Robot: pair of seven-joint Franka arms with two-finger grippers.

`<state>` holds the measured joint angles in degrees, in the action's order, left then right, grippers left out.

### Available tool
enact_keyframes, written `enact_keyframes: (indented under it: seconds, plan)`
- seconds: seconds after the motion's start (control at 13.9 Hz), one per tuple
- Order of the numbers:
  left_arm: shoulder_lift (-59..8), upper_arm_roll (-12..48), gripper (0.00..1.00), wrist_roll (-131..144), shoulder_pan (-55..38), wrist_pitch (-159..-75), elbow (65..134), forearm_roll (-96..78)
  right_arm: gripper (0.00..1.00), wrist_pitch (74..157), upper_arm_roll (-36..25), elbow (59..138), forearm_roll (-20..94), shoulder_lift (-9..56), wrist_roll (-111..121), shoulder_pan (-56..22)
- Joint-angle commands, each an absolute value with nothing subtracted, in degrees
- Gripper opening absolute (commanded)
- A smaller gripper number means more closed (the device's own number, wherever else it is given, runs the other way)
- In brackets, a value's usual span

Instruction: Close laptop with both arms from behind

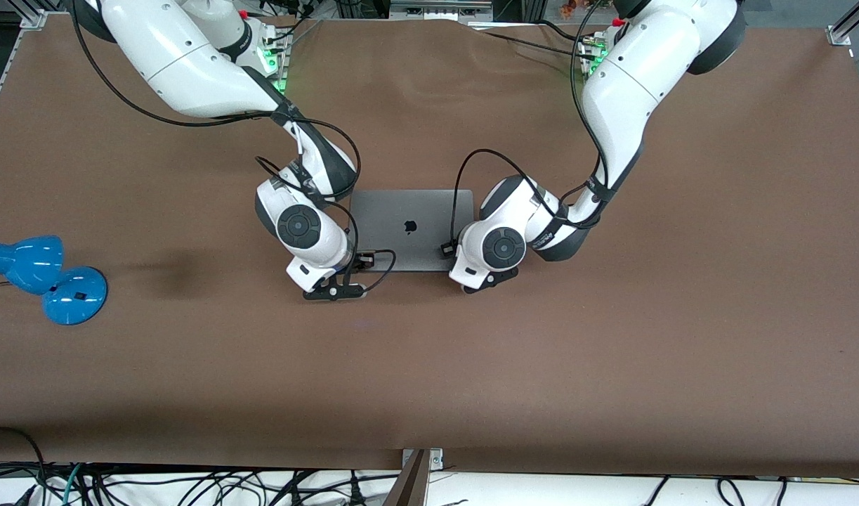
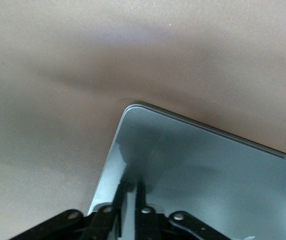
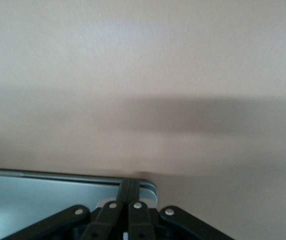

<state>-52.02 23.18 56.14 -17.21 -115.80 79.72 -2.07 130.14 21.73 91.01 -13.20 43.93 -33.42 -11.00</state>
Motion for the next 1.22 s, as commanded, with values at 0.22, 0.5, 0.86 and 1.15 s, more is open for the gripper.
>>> enact_keyframes:
  seconds: [0.22, 0.5, 0.86, 1.15]
  plan:
    - [-50.98, 22.76, 1.00, 56.78, -17.14, -115.32, 77.96, 0.62, 1.00, 120.68, 21.71, 84.81, -13.27, 39.39, -33.75, -10.64]
    - [-45.54, 22.68, 1.00, 57.04, -16.53, -111.37, 78.13, 0.62, 1.00, 113.14, 22.06, 84.64, -13.01, 34.81, -30.77, -4.85]
    - [-35.79, 22.85, 1.00, 53.63, -14.51, -100.13, 79.01, 4.74, 1.00, 101.27, 21.53, 84.55, -9.85, 28.05, -20.16, 2.00]
    - [-28.49, 22.85, 1.00, 46.52, -11.26, -94.67, 79.19, 4.83, 1.00, 95.90, 21.62, 84.38, -9.58, 24.17, -8.82, 8.42]
